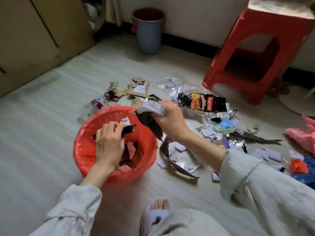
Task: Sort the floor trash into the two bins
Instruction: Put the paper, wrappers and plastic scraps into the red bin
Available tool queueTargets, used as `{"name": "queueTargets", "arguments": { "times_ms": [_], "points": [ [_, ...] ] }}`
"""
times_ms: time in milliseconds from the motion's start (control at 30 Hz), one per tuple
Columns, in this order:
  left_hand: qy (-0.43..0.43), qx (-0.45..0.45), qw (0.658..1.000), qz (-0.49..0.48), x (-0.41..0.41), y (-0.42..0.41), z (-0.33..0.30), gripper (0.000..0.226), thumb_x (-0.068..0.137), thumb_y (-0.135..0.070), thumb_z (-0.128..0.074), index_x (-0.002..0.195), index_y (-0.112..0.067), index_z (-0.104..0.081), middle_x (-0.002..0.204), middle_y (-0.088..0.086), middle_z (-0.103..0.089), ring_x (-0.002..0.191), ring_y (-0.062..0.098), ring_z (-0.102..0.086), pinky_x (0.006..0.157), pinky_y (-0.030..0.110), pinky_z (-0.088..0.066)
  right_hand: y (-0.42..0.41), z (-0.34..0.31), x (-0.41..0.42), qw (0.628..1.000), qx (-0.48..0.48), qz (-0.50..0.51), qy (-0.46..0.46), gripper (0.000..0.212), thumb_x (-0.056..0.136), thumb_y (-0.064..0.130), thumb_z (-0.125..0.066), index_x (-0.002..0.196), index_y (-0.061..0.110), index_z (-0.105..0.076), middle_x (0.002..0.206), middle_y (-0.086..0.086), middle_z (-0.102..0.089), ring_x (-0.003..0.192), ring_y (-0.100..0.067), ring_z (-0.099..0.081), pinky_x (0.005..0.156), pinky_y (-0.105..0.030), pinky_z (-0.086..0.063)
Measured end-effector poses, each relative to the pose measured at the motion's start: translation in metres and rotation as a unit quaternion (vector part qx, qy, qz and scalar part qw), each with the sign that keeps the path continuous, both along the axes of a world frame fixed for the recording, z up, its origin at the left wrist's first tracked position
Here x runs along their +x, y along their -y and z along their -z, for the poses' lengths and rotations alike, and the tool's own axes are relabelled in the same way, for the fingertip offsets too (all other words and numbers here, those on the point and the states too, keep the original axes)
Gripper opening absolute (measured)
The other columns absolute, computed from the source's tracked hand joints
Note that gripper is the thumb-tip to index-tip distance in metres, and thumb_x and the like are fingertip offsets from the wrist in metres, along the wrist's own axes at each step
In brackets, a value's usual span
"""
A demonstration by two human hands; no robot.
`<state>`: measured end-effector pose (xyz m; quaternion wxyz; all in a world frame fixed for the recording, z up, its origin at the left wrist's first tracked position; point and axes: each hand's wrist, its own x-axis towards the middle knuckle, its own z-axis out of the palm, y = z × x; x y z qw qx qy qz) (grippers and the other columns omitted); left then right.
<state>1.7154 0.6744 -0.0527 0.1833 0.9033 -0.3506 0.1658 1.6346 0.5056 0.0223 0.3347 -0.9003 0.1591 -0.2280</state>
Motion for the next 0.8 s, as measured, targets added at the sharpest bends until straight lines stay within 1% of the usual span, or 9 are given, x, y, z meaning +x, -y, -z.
{"name": "queueTargets", "arguments": {
  "times_ms": [133,200,233,300,367,433,533,667,800],
  "points": [
    [0.008,0.063,0.997,-0.034,0.014,-0.031,0.013,0.044,0.061,-0.002,-0.075,0.102,-0.014,-0.063,0.090,0.008,-0.060,0.081,0.032,-0.056,0.069,0.041,-0.044,-0.033,0.014,0.046,0.998,0.066,0.002,-0.021,0.009,0.080,-0.003,-0.054,0.079,-0.008,-0.061,0.084,-0.024,-0.061,0.077,-0.030,-0.051,0.059,-0.026,-0.019],
    [-0.027,0.105,0.993,-0.053,0.021,-0.040,0.022,0.053,0.059,-0.009,-0.080,0.108,-0.014,-0.062,0.093,0.009,-0.060,0.084,0.033,-0.057,0.072,0.042,-0.045,-0.040,0.032,0.057,0.995,0.076,-0.011,-0.059,0.013,0.081,0.000,-0.056,0.091,-0.002,-0.063,0.096,-0.023,-0.061,0.086,-0.030,-0.052,0.064,-0.027,-0.026],
    [-0.050,0.123,0.989,-0.061,0.024,-0.043,0.025,0.058,0.057,-0.013,-0.082,0.111,-0.012,-0.061,0.097,0.010,-0.060,0.087,0.033,-0.058,0.074,0.043,-0.046,-0.042,0.043,0.060,0.992,0.074,-0.031,-0.095,0.024,0.081,0.004,-0.059,0.105,0.001,-0.062,0.107,-0.021,-0.060,0.098,-0.030,-0.052,0.074,-0.027,-0.031],
    [-0.080,0.149,0.983,-0.066,0.025,-0.047,0.030,0.061,0.056,-0.017,-0.084,0.112,-0.010,-0.061,0.102,0.012,-0.061,0.092,0.035,-0.059,0.077,0.045,-0.047,-0.043,0.060,0.058,0.978,0.057,-0.083,-0.183,0.052,0.083,0.015,-0.063,0.132,0.006,-0.046,0.130,-0.018,-0.047,0.122,-0.030,-0.042,0.100,-0.029,-0.031],
    [-0.089,0.142,0.984,-0.066,0.023,-0.050,0.029,0.054,0.057,-0.011,-0.082,0.108,-0.008,-0.063,0.102,0.013,-0.062,0.092,0.036,-0.060,0.076,0.045,-0.048,-0.044,0.068,0.047,0.964,0.043,-0.112,-0.236,0.069,0.083,0.023,-0.065,0.142,0.010,-0.032,0.141,-0.015,-0.037,0.130,-0.030,-0.035,0.110,-0.036,-0.028],
    [-0.101,0.109,0.986,-0.070,0.017,-0.050,0.022,0.046,0.062,-0.003,-0.076,0.106,-0.007,-0.064,0.104,0.014,-0.063,0.094,0.036,-0.061,0.077,0.046,-0.049,-0.042,0.068,0.033,0.959,0.016,-0.123,-0.255,0.072,0.083,0.026,-0.066,0.144,0.013,-0.029,0.145,-0.014,-0.033,0.132,-0.031,-0.034,0.111,-0.039,-0.028],
    [-0.110,0.070,0.991,-0.037,0.004,-0.043,0.005,0.039,0.070,-0.001,-0.069,0.108,-0.010,-0.063,0.108,0.011,-0.061,0.097,0.035,-0.059,0.079,0.046,-0.048,-0.035,0.050,0.005,0.955,-0.052,-0.127,-0.262,0.063,0.087,0.025,-0.060,0.143,0.014,-0.032,0.144,-0.011,-0.034,0.131,-0.029,-0.037,0.106,-0.042,-0.036],
    [-0.101,0.033,0.990,0.089,-0.024,-0.012,-0.019,0.034,0.077,-0.006,-0.063,0.110,-0.011,-0.062,0.106,0.008,-0.061,0.096,0.032,-0.059,0.079,0.044,-0.050,-0.013,0.019,-0.042,0.946,-0.114,-0.111,-0.282,0.051,0.091,0.024,-0.054,0.139,0.015,-0.038,0.137,-0.011,-0.043,0.120,-0.029,-0.048,0.096,-0.041,-0.044],
    [-0.109,0.017,0.970,0.217,-0.061,0.030,-0.025,0.039,0.079,-0.023,-0.036,0.108,-0.011,-0.060,0.103,0.007,-0.061,0.091,0.029,-0.059,0.075,0.042,-0.054,0.019,0.002,-0.093,0.923,-0.151,-0.085,-0.342,0.046,0.094,0.023,-0.051,0.137,0.018,-0.039,0.129,-0.009,-0.051,0.114,-0.026,-0.053,0.089,-0.035,-0.046]
  ]
}}
